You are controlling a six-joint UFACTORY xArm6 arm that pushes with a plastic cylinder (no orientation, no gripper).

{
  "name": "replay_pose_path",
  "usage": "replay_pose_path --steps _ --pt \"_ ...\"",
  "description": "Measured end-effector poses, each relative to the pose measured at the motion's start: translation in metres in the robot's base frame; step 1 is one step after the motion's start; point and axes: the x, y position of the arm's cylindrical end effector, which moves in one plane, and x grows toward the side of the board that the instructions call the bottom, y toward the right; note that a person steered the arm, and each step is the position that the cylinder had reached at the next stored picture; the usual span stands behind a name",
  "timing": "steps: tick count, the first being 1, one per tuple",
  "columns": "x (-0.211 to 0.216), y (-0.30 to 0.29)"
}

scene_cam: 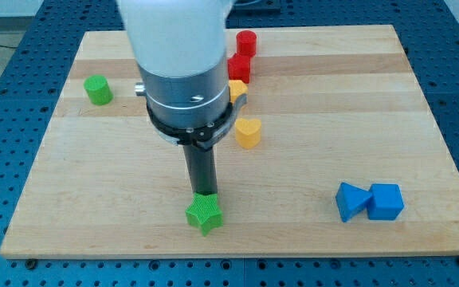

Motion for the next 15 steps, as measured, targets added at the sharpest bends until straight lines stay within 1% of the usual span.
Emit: replay_pose_path --steps 1,2,4,5,6,7,8,9,10,11,12,13,14,15 --pt "0.008 -0.057" --pt "0.044 -0.050" --pt "0.026 0.086" --pt "0.011 0.100" --pt "0.001 0.093" --pt "-0.010 0.103" --pt "-0.011 0.183" --pt "-0.013 0.195" --pt "-0.032 0.150" --pt "-0.067 0.189" --pt "-0.071 0.246" --pt "-0.056 0.276" --pt "-0.059 0.274" --pt "-0.091 0.201"
